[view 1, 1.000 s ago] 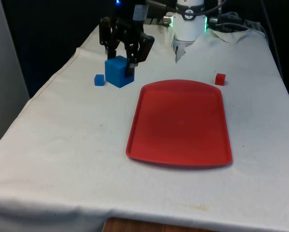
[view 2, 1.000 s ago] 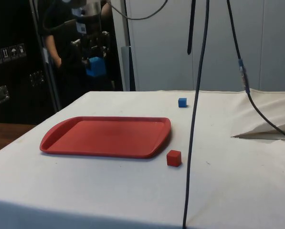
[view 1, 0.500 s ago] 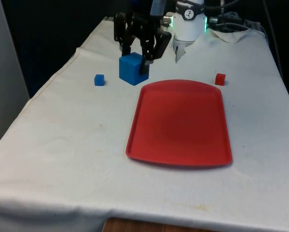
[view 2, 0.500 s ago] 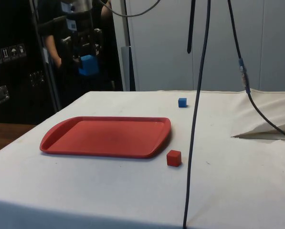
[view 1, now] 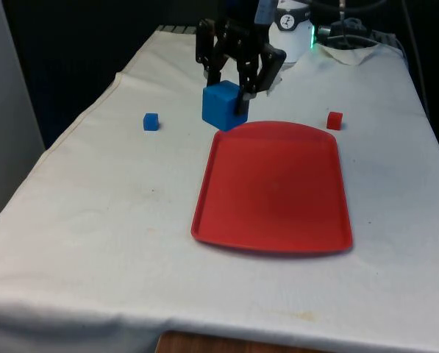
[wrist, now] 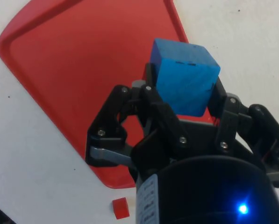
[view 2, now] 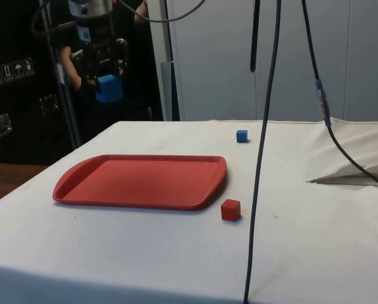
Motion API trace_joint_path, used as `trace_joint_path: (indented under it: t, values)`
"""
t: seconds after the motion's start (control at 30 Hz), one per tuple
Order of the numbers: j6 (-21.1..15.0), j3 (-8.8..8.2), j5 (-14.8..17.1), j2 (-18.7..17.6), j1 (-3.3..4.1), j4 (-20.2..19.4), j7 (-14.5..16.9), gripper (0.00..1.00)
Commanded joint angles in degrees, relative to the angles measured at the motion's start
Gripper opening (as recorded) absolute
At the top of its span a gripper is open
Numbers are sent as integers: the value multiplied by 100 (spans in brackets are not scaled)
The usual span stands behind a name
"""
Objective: Pick up the largest block and place it onto the tray.
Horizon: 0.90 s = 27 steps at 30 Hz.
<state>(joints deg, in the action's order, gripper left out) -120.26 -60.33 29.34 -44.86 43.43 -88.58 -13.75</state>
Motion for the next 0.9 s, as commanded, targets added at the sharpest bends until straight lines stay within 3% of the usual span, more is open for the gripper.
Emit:
trace_joint_path:
  t: [0.0,0.07,0.1,0.67,0.87]
  values:
    - [-6,-29,-17,17,46,-40,-17,1]
    - [0,6,-23,0,6,0,-11,1]
    - [-6,-11,-34,17,29,-23,-17,1]
    - [0,17,-23,-29,-6,23,-11,1]
    - [-23,109,11,17,-17,-11,138,1]
